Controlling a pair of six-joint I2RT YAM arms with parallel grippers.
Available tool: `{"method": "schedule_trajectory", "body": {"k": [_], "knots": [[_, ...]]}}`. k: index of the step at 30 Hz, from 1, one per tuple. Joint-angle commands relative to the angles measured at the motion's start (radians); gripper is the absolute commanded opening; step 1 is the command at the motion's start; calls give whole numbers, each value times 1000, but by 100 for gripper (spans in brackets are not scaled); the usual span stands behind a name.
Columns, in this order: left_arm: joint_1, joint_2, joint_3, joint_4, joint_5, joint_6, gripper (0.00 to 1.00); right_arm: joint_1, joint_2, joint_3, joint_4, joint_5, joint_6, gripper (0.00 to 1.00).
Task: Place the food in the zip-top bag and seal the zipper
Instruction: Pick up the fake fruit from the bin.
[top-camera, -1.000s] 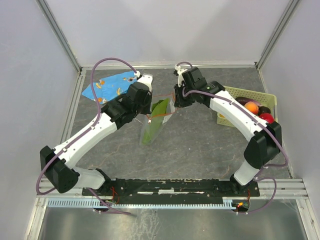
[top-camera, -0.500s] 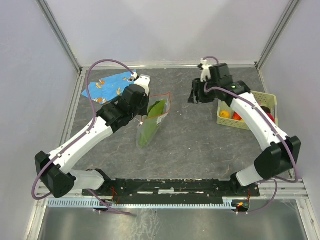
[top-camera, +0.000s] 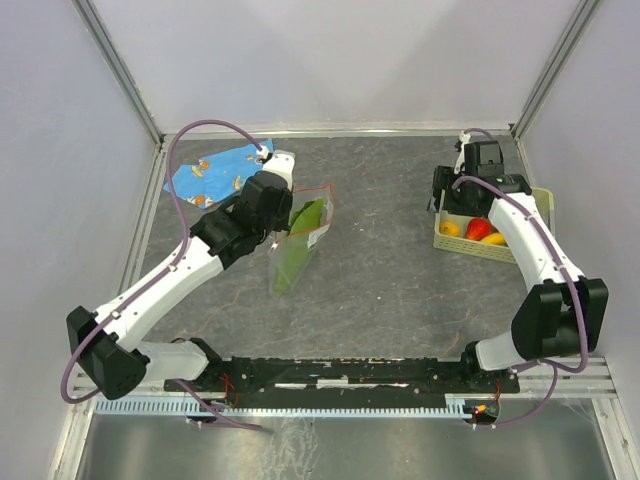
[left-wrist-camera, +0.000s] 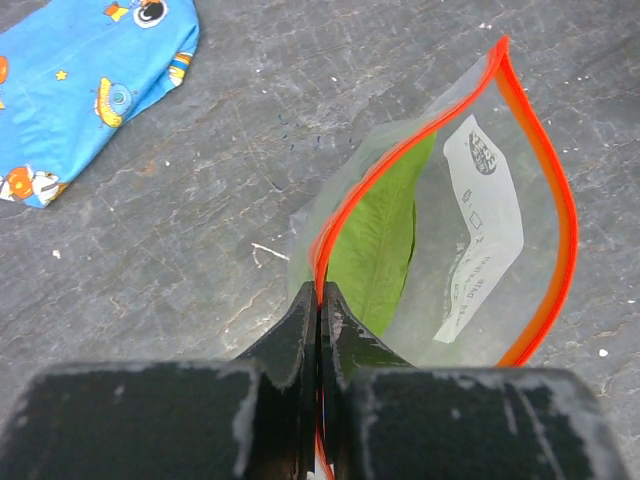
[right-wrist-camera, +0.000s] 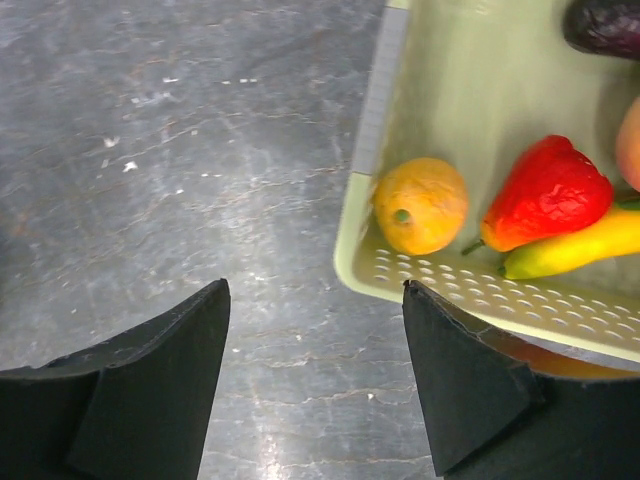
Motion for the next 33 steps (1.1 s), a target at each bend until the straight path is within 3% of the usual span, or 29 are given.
{"method": "schedule_trajectory", "body": {"k": [1, 12, 23, 29, 33], "knots": [[6, -66, -2, 71, -66, 65, 3, -48, 30, -49, 104, 93, 21, 78], [9, -85, 27, 76, -162, 133, 3, -105, 80, -105, 208, 118, 43, 80], [9, 28, 2, 74, -5, 68, 3, -128, 138, -147, 224, 125, 51, 84], [9, 33, -8, 77, 2, 64, 3, -170, 102, -175, 280, -13, 69, 82], [9, 33, -10, 75, -8, 64, 3, -185, 66, -178, 282, 3, 80, 83]]}}
